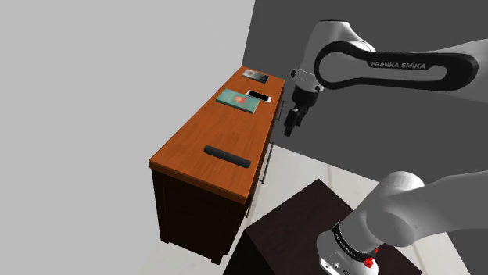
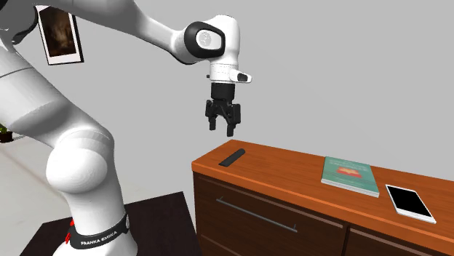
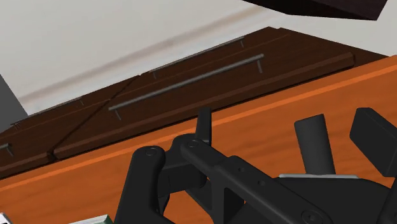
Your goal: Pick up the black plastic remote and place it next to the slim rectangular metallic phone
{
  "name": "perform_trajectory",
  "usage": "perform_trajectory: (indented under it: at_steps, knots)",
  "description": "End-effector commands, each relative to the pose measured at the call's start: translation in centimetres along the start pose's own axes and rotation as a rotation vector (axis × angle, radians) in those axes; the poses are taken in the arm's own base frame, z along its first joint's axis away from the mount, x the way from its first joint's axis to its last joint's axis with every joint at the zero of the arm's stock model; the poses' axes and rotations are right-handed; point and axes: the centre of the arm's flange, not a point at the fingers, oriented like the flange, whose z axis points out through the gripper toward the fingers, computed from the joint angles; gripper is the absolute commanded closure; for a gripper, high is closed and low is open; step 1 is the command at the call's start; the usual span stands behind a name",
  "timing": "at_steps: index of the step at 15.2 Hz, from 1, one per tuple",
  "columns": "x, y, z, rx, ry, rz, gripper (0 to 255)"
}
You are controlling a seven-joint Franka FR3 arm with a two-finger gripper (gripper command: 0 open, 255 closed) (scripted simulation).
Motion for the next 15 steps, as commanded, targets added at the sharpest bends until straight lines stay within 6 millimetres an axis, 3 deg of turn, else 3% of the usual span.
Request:
perform_trajectory:
  at_steps: [1, 15]
  knots:
    - [1.7, -1.0, 1.5, 0.007, 0.008, -0.030, 0]
    - [14.1, -8.8, 11.4, 0.060, 0.048, -0.235, 0]
